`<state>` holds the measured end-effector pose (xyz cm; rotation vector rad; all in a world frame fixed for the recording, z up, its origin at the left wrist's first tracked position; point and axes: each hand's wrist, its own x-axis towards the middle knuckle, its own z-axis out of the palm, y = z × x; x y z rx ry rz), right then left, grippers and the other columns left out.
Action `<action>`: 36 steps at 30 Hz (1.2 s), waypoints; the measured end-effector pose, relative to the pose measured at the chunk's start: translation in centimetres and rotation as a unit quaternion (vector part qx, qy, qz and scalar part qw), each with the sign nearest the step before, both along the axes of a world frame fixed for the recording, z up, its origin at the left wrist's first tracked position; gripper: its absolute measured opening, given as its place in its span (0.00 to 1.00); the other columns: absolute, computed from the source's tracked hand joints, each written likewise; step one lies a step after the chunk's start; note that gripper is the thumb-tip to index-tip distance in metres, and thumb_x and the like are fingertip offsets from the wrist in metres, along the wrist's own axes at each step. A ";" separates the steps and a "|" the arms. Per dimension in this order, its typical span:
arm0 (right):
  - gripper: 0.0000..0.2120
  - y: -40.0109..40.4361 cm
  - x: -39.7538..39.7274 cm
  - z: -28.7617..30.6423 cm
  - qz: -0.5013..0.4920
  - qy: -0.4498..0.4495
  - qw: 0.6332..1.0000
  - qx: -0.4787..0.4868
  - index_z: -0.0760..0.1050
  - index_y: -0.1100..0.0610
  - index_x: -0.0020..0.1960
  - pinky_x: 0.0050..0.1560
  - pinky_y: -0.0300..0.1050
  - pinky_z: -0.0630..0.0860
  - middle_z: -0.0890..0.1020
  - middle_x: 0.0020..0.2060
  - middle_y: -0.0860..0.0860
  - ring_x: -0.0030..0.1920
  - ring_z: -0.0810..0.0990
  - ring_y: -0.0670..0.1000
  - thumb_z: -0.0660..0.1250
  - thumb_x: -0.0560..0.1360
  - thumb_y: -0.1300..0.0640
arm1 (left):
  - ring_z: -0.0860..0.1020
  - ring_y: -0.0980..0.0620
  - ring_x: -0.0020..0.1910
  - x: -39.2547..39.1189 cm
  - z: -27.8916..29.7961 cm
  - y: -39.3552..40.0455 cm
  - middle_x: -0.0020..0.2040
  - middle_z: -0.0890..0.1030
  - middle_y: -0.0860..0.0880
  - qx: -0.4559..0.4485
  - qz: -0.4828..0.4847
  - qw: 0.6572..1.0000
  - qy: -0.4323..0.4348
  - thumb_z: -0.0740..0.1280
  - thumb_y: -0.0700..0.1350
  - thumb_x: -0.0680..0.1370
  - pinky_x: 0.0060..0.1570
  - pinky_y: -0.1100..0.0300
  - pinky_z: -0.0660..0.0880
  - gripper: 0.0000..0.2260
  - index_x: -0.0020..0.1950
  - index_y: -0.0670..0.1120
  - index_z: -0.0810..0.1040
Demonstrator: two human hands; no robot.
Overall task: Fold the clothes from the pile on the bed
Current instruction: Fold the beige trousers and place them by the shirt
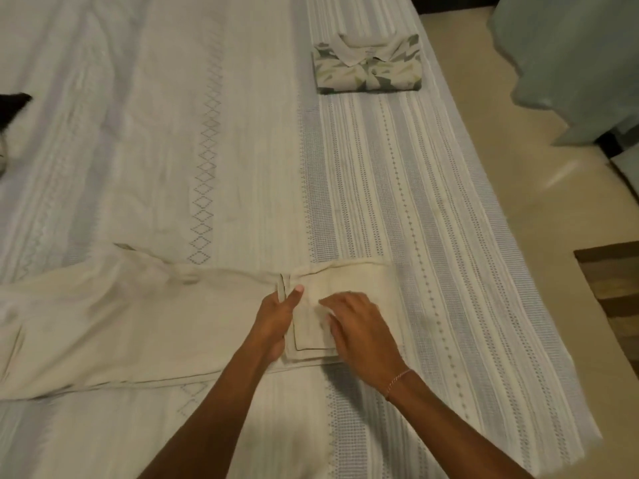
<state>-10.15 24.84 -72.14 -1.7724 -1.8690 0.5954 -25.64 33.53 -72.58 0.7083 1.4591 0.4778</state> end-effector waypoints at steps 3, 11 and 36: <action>0.26 1.6 -1.1 -2.7 -0.021 -0.148 0.989 -0.011 0.72 0.56 0.72 0.71 0.62 0.68 0.71 0.73 0.59 0.74 0.67 0.60 0.65 0.79 0.44 | 0.83 0.44 0.50 -2.6 -1.9 1.0 0.48 0.85 0.43 0.013 -0.018 0.999 0.046 0.67 0.55 0.81 0.55 0.49 0.80 0.17 0.54 0.41 0.81; 0.53 3.1 -4.5 -5.2 -0.009 -0.233 0.964 -0.129 0.48 0.45 0.82 0.72 0.77 0.40 0.42 0.81 0.60 0.80 0.36 0.62 0.49 0.66 0.16 | 0.80 0.44 0.49 -4.5 -2.2 -0.2 0.49 0.81 0.45 0.272 -0.066 0.875 0.395 0.72 0.47 0.77 0.44 0.54 0.74 0.13 0.57 0.43 0.74; 0.19 0.4 9.1 -3.4 -0.294 0.158 0.941 -0.047 0.64 0.46 0.34 0.26 0.42 0.64 0.69 0.24 0.43 0.24 0.65 0.42 0.64 0.82 0.47 | 0.38 0.46 0.81 0.2 -6.1 -1.6 0.82 0.39 0.43 0.443 -0.469 0.659 0.387 0.52 0.67 0.81 0.79 0.42 0.48 0.38 0.83 0.46 0.45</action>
